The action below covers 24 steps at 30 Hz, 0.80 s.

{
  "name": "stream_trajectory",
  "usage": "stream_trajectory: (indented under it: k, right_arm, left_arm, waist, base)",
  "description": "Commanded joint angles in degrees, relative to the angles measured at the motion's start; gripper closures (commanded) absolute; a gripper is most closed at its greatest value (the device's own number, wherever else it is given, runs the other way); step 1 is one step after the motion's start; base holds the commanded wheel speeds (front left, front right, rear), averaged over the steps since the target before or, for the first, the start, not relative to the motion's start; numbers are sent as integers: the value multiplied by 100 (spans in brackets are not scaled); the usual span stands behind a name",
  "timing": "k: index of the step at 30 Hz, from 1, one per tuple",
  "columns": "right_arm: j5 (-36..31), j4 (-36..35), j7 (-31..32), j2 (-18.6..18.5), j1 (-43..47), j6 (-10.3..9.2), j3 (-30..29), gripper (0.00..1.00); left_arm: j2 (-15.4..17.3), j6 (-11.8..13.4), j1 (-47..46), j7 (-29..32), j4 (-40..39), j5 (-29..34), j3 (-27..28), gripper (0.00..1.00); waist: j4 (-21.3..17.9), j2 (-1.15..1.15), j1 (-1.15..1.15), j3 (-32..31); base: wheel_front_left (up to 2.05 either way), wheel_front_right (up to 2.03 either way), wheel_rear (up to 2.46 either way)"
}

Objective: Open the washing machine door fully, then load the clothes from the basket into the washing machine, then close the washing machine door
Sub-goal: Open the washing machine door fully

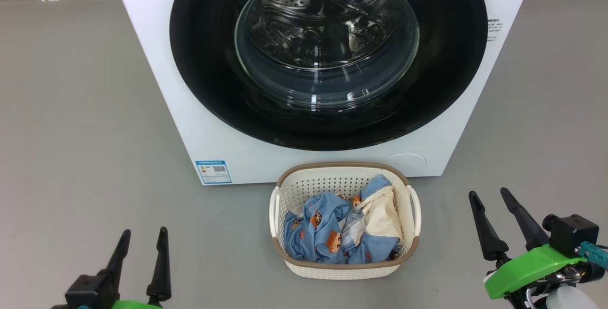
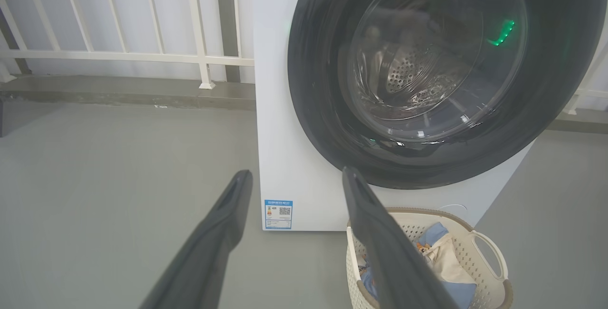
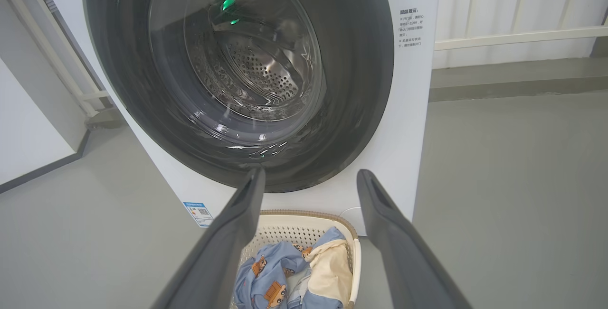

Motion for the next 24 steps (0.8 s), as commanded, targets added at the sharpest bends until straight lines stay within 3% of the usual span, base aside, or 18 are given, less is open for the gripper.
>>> stream_trajectory:
  k: [1,24]
  right_arm:
    - [-39,-149,-71,-89,-59,32,65,0]
    - [-40,-179,-71,-121,-108,32,76,0]
  left_arm:
    - [68,-20,-222,-61,-173,77,191,0]
    - [54,-20,-266,-61,-239,132,170,0]
  waist:
    - [0,0,0,-7]
    - [2,0,0,29]
  base:
    - [69,69,-138]
    - [116,116,-232]
